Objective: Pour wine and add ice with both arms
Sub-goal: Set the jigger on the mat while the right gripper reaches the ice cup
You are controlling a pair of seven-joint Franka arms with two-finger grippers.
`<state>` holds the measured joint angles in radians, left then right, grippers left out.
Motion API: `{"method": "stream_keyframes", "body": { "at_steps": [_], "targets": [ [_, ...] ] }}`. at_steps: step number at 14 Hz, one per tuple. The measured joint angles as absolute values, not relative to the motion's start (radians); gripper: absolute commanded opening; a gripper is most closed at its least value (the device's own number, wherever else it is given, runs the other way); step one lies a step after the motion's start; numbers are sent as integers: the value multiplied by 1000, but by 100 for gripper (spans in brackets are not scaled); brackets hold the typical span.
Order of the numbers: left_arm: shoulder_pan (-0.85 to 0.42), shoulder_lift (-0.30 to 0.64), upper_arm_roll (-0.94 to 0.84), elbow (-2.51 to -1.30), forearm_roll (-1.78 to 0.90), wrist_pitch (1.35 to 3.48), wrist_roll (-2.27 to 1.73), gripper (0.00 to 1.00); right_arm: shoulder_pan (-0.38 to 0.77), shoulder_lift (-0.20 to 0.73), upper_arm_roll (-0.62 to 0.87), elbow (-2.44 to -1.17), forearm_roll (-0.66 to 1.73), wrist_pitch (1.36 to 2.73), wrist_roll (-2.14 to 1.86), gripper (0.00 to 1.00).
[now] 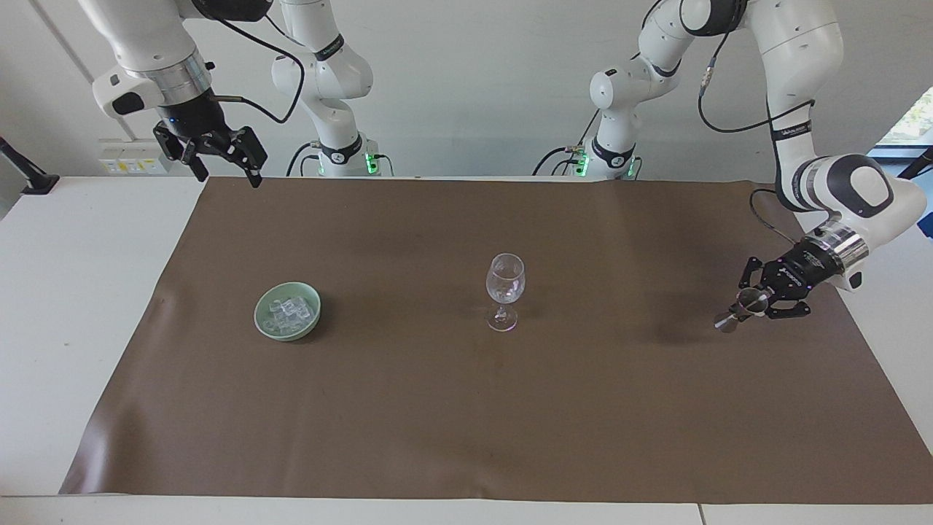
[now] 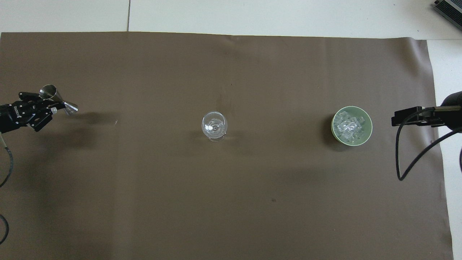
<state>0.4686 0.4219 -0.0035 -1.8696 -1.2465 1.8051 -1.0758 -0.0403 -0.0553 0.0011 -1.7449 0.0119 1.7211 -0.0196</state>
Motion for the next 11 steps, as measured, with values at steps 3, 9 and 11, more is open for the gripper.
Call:
{"method": "stream_keyframes", "body": {
  "at_steps": [3, 9, 11],
  "targets": [
    [500, 455, -6, -1866, -1251, 1764, -1030, 0, -37, -7, 1, -1799, 12, 1828, -75, 100],
    [502, 460, -17, -1925, -1262, 1746, -898, 0, -21, 93, 1, -1870, 12, 1994, -253, 100],
    [502, 457, -18, -1945, -1266, 1746, -860, 0, -21, 113, 1, -1905, 12, 2044, -272, 100]
  ]
}}
